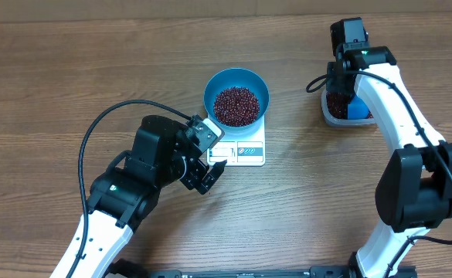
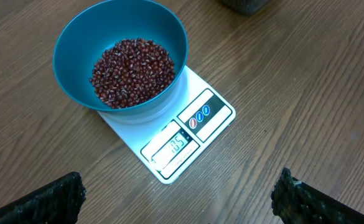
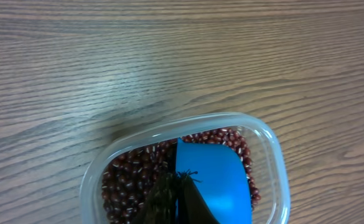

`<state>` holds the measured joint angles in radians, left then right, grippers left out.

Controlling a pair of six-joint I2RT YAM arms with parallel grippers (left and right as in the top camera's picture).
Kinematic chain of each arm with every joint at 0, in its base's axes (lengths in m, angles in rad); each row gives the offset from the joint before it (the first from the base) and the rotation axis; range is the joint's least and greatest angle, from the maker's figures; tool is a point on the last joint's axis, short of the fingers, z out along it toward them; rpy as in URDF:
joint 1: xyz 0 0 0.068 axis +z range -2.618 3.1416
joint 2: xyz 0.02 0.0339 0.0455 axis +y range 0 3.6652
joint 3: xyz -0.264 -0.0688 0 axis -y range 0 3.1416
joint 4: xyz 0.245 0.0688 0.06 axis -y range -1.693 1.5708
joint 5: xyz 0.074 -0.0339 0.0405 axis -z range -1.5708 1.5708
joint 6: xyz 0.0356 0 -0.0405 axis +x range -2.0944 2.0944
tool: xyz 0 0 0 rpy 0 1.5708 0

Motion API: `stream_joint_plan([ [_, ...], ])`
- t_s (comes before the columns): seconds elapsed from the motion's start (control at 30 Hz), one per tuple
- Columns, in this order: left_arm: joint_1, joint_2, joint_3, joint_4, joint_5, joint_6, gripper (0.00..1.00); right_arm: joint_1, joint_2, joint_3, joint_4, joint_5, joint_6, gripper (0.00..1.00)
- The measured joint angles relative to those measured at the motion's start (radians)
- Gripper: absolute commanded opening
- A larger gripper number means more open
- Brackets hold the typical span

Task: Scoop item into bowl and weigh 150g on scale
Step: 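Drag the blue scoop through the red beans to refill it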

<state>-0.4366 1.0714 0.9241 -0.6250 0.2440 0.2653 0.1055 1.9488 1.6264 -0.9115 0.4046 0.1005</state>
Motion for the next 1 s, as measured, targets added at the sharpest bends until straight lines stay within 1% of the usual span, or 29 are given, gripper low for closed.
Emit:
stream_joint_plan([
  [0.17,0.000,0.000,0.000,0.000,0.000,0.000,1.00,-0.001,0.000,0.000,-0.005,-0.053,0.000,0.04],
  [0.37,0.000,0.000,0.000,0.000,0.000,0.000,0.99,-0.023,0.000,0.000,0.004,-0.167,-0.010,0.04],
  [0.63,0.000,0.000,0.000,0.000,0.000,0.000,1.00,-0.129,0.000,0.000,0.022,-0.372,-0.035,0.04],
  [1.0,0.000,0.000,0.000,0.000,0.000,0.000,1.00,-0.280,0.000,0.000,-0.010,-0.701,-0.154,0.04],
])
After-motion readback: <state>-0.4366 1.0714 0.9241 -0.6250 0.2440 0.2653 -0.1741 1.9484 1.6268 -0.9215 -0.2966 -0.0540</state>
